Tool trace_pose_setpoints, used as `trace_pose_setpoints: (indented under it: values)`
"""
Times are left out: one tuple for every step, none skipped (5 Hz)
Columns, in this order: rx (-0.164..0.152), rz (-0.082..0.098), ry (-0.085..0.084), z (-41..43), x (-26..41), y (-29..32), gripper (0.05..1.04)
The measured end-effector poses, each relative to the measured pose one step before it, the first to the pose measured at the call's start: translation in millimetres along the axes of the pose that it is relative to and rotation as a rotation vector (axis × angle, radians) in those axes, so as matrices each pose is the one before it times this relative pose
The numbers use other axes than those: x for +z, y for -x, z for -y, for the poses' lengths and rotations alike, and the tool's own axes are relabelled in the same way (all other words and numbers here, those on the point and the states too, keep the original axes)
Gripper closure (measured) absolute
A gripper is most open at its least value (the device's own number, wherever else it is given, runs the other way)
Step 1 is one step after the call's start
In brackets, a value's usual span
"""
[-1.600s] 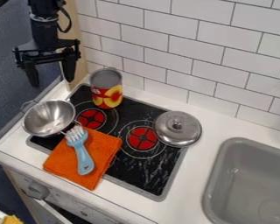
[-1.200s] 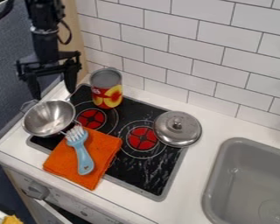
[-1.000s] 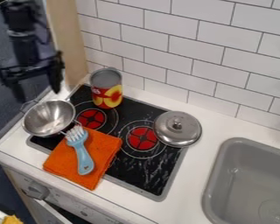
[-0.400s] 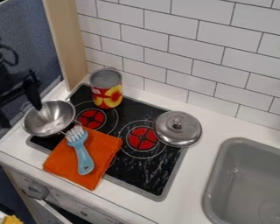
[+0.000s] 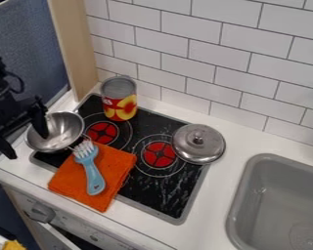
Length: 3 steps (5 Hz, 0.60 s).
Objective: Move the silver pot to the bottom right of the stove
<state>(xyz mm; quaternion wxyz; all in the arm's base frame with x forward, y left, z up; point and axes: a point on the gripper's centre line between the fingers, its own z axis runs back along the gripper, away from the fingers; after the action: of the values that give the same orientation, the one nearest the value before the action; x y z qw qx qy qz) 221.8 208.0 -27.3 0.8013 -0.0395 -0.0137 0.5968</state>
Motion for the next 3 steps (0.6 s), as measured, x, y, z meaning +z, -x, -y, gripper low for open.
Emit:
trace_pose_setpoints:
  values:
    - [0.0046,0.0051,-0.0113,2.63,-12.71,1.51,0.083]
    - [-0.0051,-0.0064,-0.0036,4.32,-6.64,2.74,0.139]
    - [-0.0079,0.0179,0.0108,4.43,-4.14,-1.57,0.433]
